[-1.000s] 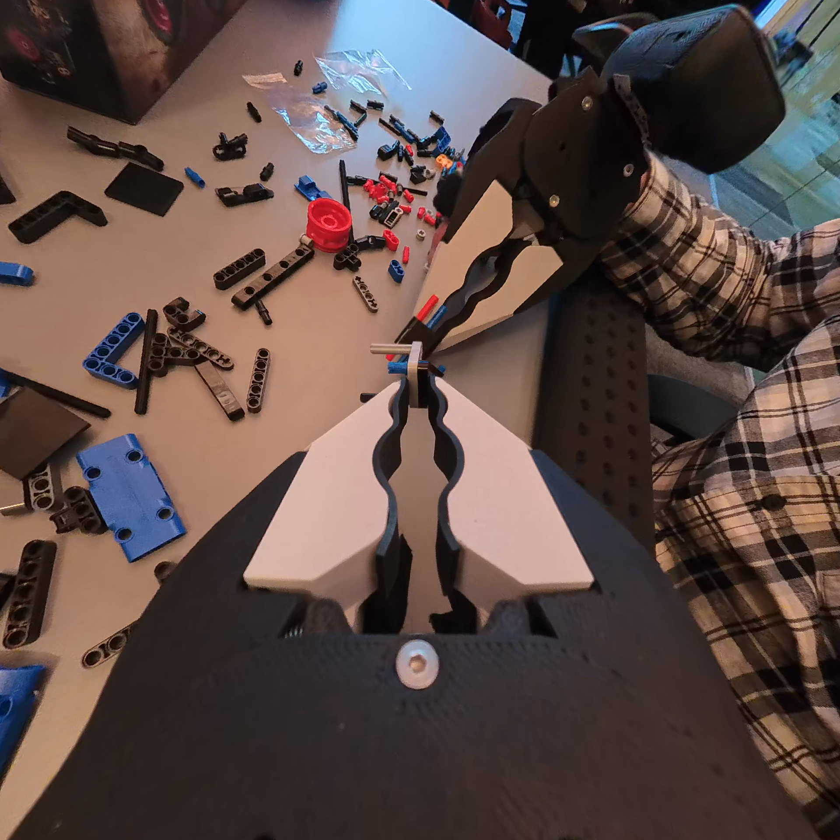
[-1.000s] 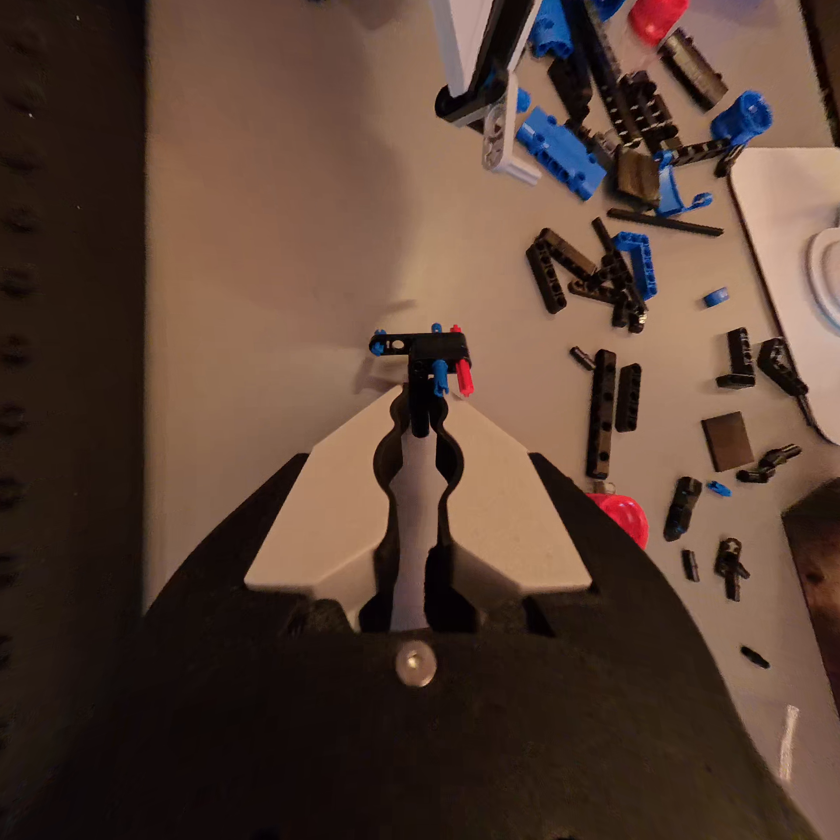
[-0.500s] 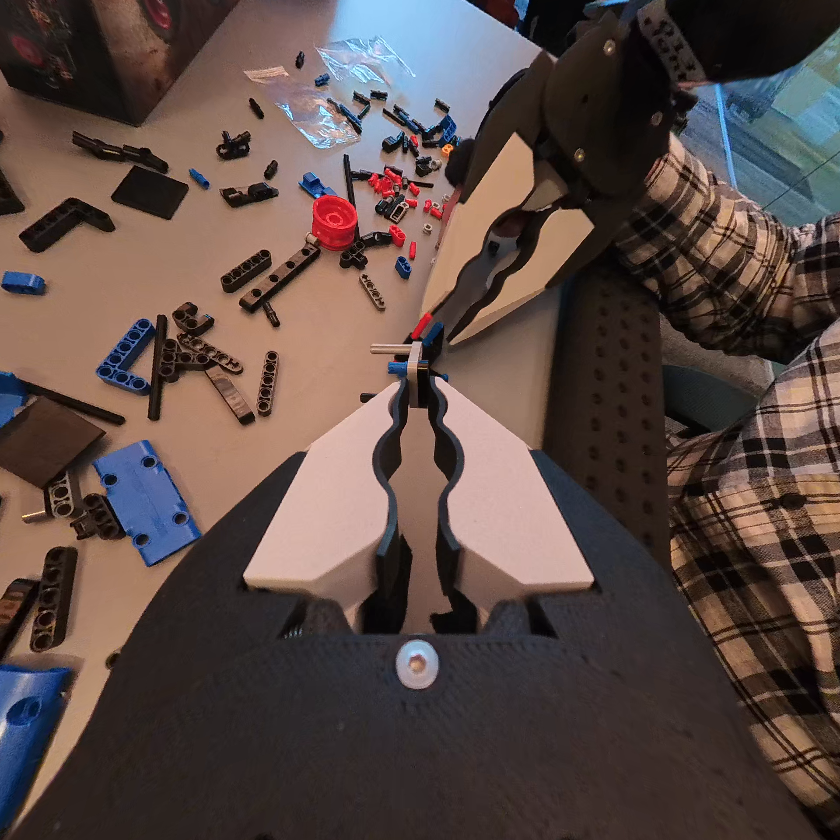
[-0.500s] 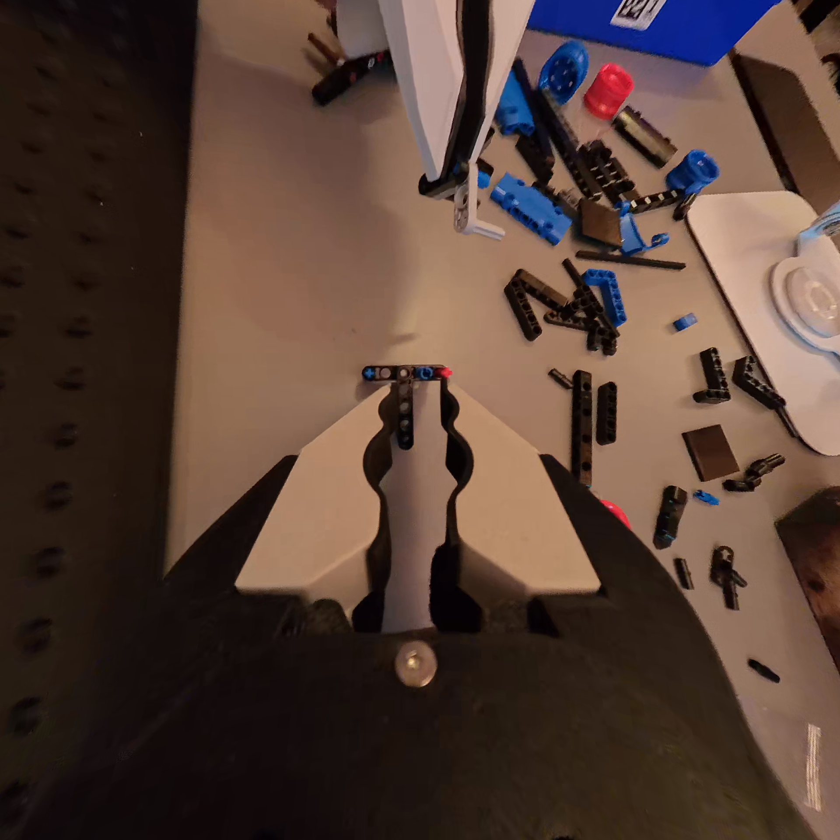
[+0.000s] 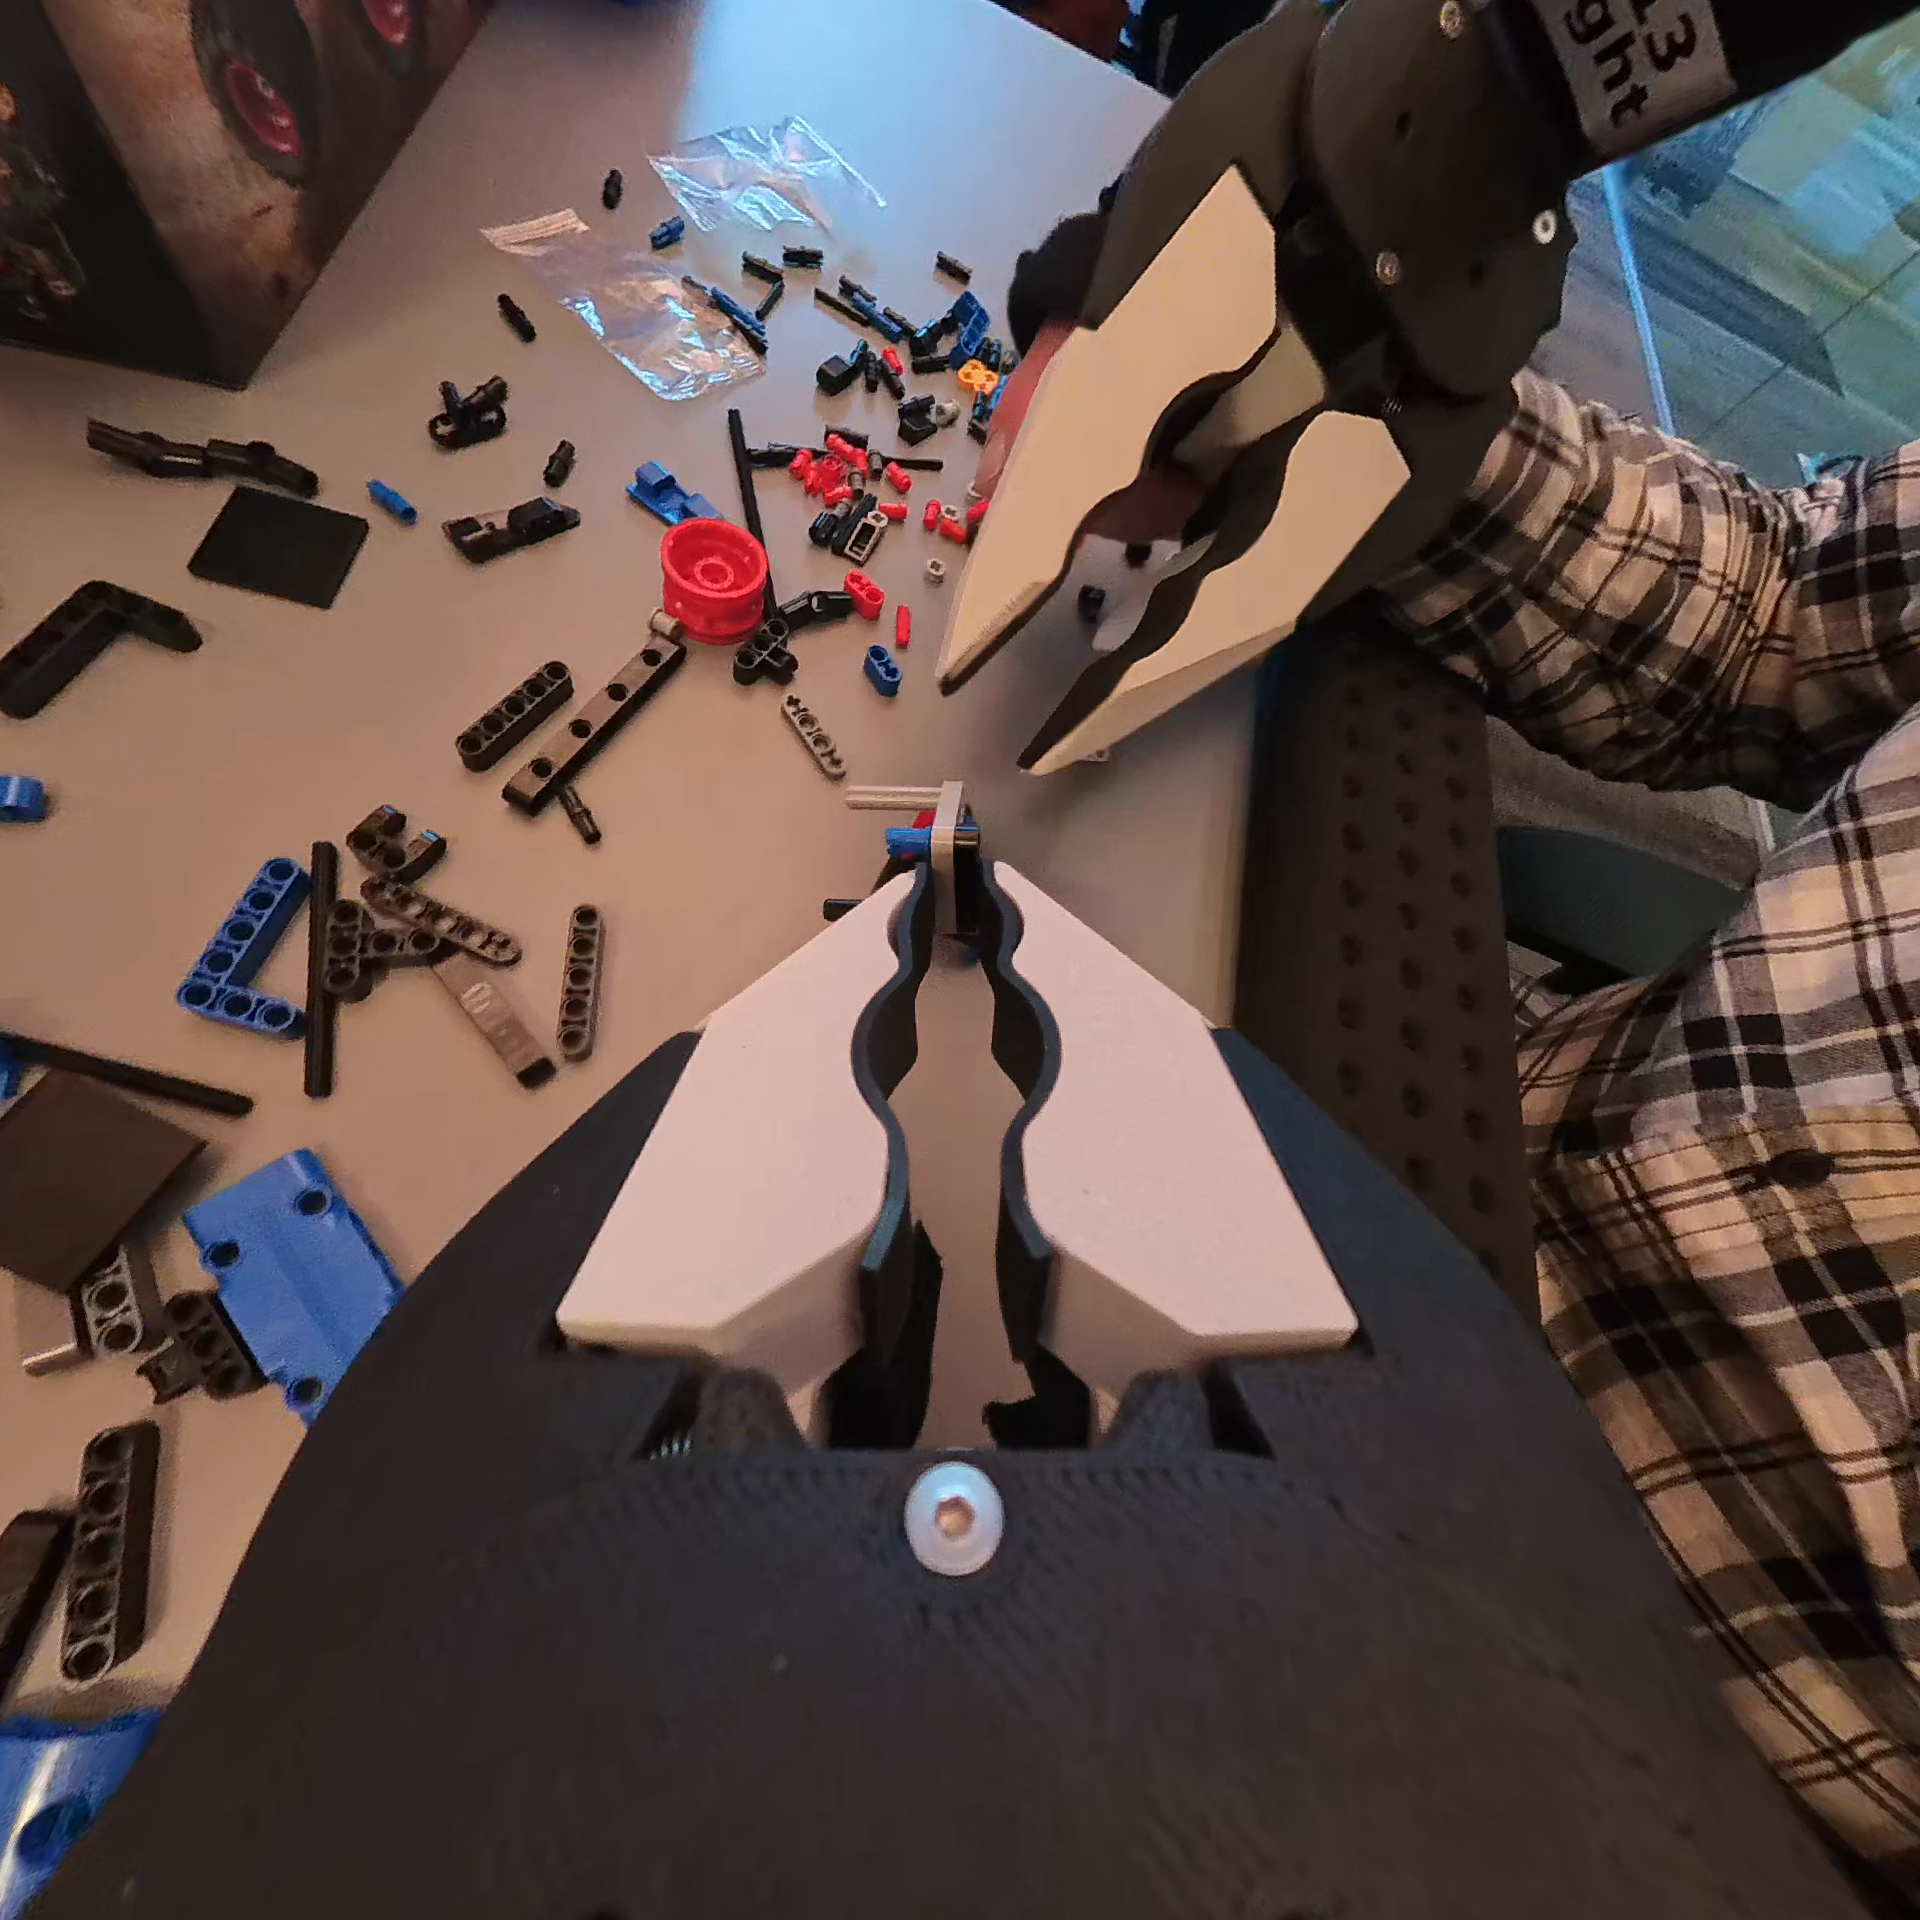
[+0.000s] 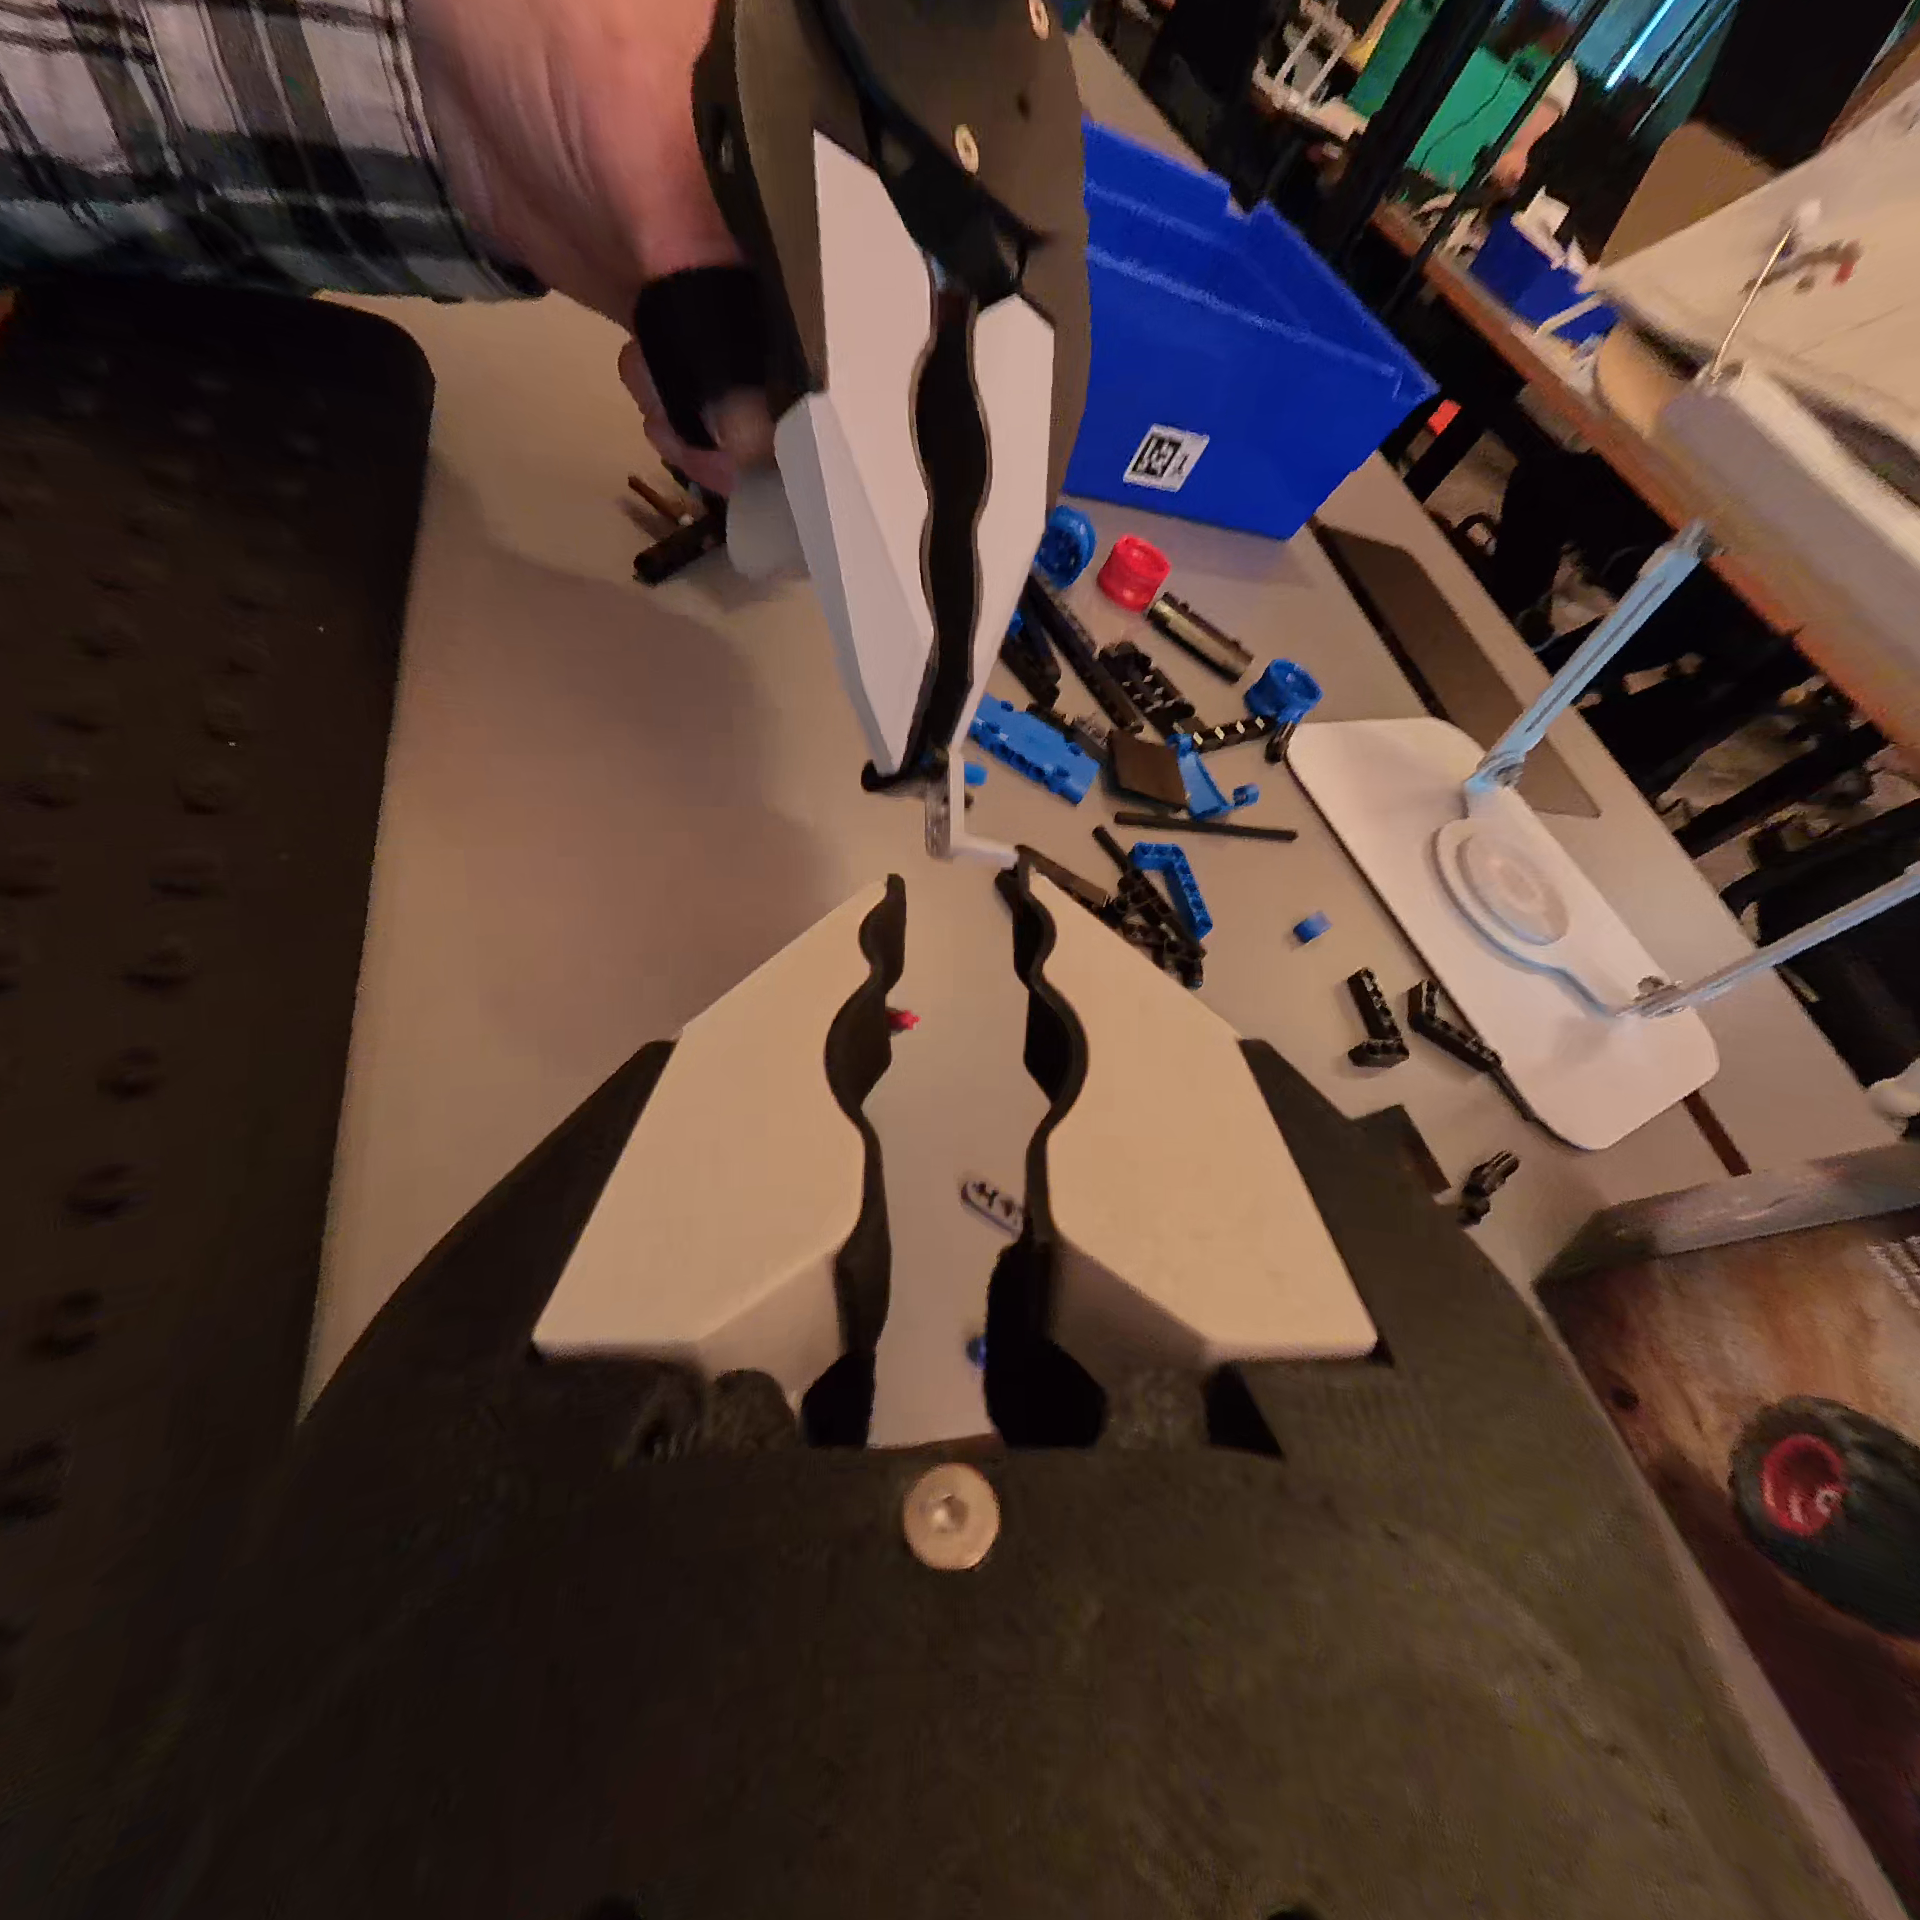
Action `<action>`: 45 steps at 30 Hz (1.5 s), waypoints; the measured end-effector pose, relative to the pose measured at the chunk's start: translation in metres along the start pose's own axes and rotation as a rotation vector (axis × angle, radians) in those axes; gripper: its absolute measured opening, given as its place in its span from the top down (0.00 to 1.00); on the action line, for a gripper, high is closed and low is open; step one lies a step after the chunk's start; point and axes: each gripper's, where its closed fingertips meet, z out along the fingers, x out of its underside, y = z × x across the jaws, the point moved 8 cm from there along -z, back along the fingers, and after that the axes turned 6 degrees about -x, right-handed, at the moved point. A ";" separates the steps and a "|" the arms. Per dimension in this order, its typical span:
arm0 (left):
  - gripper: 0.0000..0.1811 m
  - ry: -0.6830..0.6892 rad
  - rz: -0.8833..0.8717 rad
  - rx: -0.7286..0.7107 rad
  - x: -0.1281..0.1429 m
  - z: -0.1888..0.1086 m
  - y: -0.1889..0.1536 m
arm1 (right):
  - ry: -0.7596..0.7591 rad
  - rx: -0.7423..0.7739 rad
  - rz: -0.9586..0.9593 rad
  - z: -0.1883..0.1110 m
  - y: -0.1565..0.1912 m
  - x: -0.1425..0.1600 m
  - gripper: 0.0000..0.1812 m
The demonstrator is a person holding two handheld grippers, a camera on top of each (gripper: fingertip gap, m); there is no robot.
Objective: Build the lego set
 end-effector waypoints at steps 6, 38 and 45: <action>0.97 -0.002 0.009 0.034 -0.010 0.008 -0.006 | 0.013 0.041 -0.094 0.005 0.006 -0.005 0.89; 0.90 -0.285 0.228 -0.067 -0.026 0.001 -0.018 | -0.152 0.114 0.114 -0.010 -0.014 -0.010 0.97; 0.93 -0.307 0.403 -0.274 -0.030 0.008 -0.024 | -0.192 0.107 0.205 -0.011 -0.018 -0.010 0.97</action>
